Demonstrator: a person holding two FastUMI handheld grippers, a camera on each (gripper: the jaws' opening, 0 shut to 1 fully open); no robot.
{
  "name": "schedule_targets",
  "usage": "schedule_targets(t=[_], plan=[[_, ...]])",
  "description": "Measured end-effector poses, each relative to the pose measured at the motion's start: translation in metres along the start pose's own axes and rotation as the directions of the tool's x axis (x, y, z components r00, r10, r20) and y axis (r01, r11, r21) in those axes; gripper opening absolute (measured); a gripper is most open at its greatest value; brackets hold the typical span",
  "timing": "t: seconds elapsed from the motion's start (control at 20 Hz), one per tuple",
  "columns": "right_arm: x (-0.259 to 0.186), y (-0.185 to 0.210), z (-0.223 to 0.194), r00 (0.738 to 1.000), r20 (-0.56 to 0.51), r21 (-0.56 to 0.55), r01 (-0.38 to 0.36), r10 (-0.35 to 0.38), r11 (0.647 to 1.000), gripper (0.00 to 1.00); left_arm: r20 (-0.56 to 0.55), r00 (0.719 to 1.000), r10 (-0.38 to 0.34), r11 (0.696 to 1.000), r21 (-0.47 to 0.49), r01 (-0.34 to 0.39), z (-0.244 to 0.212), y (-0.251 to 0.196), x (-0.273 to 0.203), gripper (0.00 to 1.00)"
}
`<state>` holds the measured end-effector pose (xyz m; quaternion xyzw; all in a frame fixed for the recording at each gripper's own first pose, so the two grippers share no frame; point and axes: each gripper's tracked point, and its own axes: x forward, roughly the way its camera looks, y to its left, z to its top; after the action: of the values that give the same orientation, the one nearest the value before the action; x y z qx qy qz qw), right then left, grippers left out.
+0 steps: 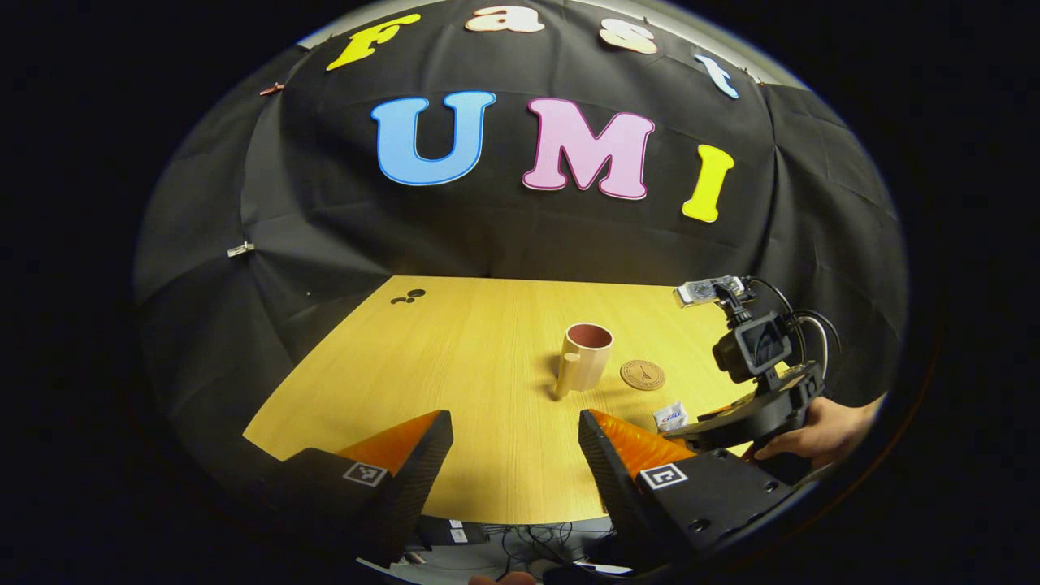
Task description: Put the toothbrush and toothpaste on the desktop into the cup, then pick up the cup and place it on the coaster on the desktop.
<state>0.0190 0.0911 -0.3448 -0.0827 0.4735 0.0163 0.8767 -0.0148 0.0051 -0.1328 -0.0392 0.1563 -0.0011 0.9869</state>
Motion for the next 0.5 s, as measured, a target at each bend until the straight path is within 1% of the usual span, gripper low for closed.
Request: schedule_targets(t=[0.1,0.2,0.35,0.45,0.5], plan=[[0.008,-0.003,-0.005,0.999,-0.036,-0.023,0.029,-0.03,0.999,0.82,-0.004,1.0,0.006,1.0,-0.008,-0.007,-0.003,0.001,-0.001,0.97],[0.012,0.001,-0.013,0.997,-0.076,-0.014,0.022,-0.023,1.0,0.82,-0.008,1.0,0.014,1.0,-0.013,-0.014,-0.005,0.0,-0.004,0.97],[0.015,0.001,-0.01,0.997,-0.075,0.001,0.023,-0.023,1.0,0.71,-0.01,0.999,0.03,0.999,-0.01,-0.031,-0.009,0.0,-0.01,0.96],[0.015,0.001,-0.012,0.995,-0.095,0.019,0.012,-0.01,1.0,0.61,-0.015,0.999,0.041,0.999,-0.001,-0.041,-0.013,0.0,-0.015,0.96],[0.007,0.003,-0.011,0.994,-0.112,0.052,-0.005,0.011,0.999,0.47,-0.018,0.999,0.045,0.999,0.0,-0.045,-0.016,-0.001,-0.015,0.96]])
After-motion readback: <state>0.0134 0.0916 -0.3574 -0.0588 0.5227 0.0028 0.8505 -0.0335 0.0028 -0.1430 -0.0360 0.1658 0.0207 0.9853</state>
